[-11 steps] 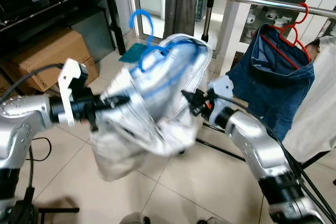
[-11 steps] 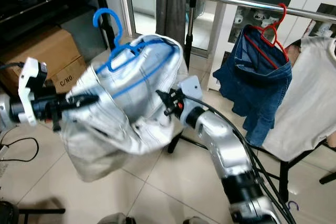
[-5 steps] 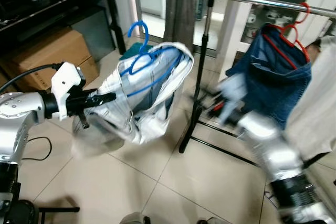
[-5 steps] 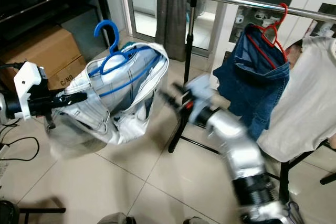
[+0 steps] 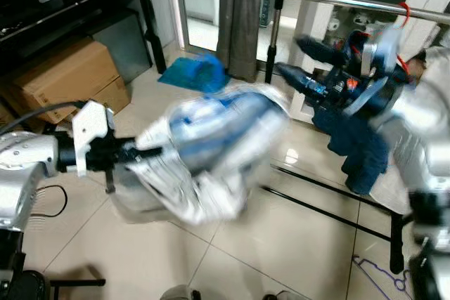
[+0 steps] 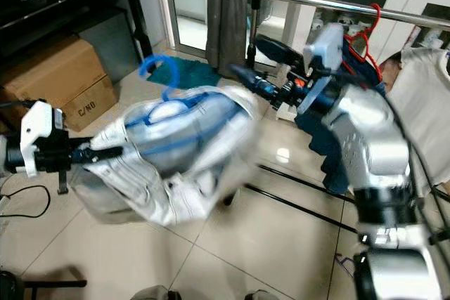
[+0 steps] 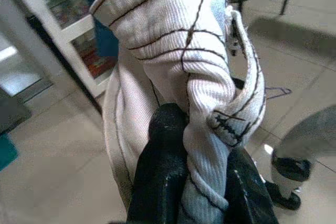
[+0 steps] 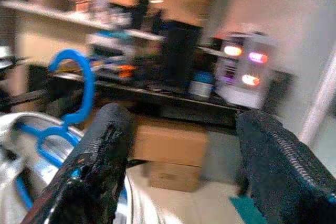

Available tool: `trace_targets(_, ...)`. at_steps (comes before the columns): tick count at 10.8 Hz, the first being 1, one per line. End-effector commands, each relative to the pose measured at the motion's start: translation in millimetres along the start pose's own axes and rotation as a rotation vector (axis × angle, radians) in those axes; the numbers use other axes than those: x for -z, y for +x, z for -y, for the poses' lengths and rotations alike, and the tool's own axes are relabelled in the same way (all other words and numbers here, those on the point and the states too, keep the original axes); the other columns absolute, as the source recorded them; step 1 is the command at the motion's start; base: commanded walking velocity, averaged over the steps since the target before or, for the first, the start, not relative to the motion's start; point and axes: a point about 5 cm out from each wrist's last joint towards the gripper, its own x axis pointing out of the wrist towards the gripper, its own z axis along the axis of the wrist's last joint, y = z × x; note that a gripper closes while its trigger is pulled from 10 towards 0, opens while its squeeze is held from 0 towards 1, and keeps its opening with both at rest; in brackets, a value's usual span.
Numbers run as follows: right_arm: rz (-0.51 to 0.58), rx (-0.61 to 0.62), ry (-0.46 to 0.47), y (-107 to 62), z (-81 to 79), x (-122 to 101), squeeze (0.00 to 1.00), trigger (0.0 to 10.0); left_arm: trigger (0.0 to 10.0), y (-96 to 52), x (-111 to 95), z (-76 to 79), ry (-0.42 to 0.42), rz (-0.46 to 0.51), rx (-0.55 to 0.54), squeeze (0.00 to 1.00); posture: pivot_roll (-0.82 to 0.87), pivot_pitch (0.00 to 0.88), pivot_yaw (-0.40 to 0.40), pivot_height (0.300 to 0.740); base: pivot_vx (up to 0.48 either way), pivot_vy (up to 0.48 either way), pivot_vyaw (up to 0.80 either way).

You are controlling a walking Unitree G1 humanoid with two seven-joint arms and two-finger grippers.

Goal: Hang hanger

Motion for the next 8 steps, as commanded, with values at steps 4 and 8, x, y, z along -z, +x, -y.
trace_targets(4,-0.176,-0.261,-0.045,3.8,9.5,12.4,0.0,10.0,0.0,-3.1,-20.4,10.7,0.128,0.049,0.101,0.0,0.01,0.005,0.029,0.74,0.0,0.0,0.0)
trace_targets(8,-0.316,-0.549,0.036,1.1,5.0,20.3,0.0,10.0,0.0,-7.7,-20.8,9.4,0.153,0.019,0.109,0.0,0.02,0.003,0.022,0.74,0.0,0.0,0.0)
